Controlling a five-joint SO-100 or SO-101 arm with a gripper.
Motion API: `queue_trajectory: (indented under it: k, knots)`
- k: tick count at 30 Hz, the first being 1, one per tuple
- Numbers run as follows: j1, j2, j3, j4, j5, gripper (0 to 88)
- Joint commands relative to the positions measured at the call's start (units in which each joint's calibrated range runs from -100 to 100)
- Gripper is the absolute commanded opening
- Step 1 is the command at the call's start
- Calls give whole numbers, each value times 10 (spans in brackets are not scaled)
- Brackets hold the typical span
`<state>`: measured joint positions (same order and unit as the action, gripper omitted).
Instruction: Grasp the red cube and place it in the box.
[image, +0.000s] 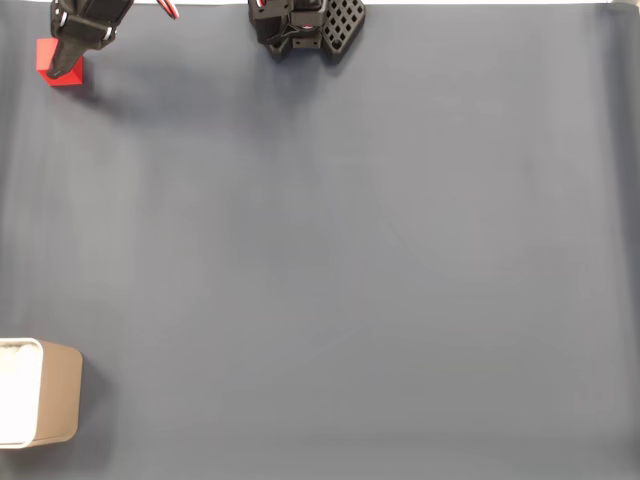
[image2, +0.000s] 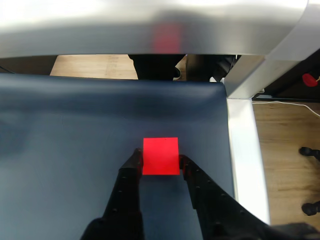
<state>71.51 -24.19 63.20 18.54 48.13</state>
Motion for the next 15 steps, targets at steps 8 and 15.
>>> queue_trajectory:
  k: [8, 15]
  knots:
    - [-42, -72, -110, 142, 4, 11]
    - [-65, -86, -183, 200, -1, 5]
